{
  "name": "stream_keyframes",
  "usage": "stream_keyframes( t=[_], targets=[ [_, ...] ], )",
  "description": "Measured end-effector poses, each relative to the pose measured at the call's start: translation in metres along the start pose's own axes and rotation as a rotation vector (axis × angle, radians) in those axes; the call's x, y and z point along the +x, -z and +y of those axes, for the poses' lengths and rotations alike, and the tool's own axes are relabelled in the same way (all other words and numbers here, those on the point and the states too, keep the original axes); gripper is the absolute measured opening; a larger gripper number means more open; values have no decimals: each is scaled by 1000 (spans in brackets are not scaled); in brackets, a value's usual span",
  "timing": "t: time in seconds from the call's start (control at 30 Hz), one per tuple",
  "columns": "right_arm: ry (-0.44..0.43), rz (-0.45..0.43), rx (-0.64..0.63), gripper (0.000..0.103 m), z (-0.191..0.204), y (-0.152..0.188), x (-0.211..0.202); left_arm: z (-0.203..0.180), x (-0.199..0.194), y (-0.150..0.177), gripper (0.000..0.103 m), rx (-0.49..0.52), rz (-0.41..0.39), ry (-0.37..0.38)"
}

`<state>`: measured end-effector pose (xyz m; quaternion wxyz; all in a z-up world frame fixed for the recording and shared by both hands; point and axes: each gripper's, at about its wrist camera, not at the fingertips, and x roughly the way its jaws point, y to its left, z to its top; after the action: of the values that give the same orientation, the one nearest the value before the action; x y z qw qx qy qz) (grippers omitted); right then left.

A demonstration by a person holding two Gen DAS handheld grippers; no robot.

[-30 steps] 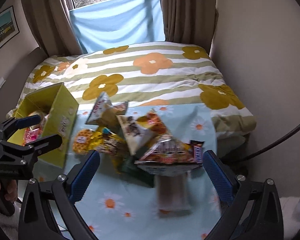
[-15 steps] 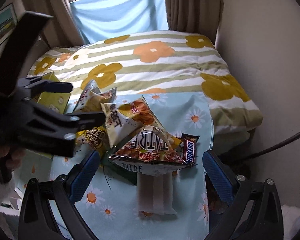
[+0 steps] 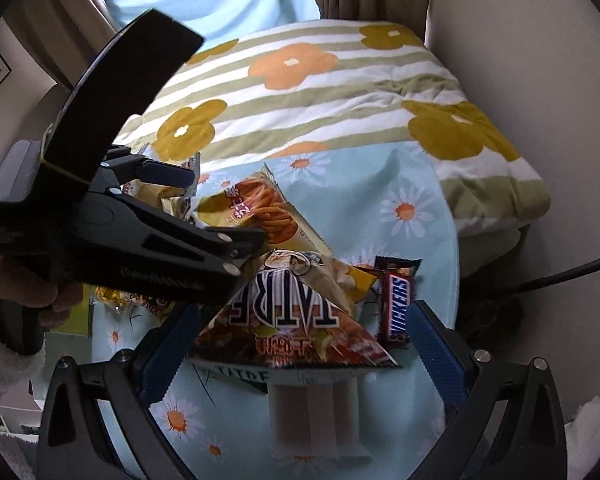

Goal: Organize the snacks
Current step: 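Grasp the yellow fries bag with the left gripper while the right grasps the TATRE bag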

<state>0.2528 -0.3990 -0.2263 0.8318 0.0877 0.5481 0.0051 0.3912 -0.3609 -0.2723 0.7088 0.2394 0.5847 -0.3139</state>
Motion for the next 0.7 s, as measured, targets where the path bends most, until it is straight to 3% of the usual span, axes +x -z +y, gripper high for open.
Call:
stream_keyframes(
  t=[0.1,0.17,0.33,0.57,0.7],
  targets=[
    [-1,25,-3,102,1,-1,11,-1,8,-1,87,9,15,9],
    [0,39,-2,102,0,-2,17,3,14,-1,78,-1,29,23],
    [-5,64,17,102,-4,-3,30,5,22,1,72,1,41,45],
    [-11,87,25,102,-5,-5,40,5,18,3,54,13,16,56],
    [-28,102,20,102,-4,-5,44,6,7,4,53,9,-15,54]
  ],
)
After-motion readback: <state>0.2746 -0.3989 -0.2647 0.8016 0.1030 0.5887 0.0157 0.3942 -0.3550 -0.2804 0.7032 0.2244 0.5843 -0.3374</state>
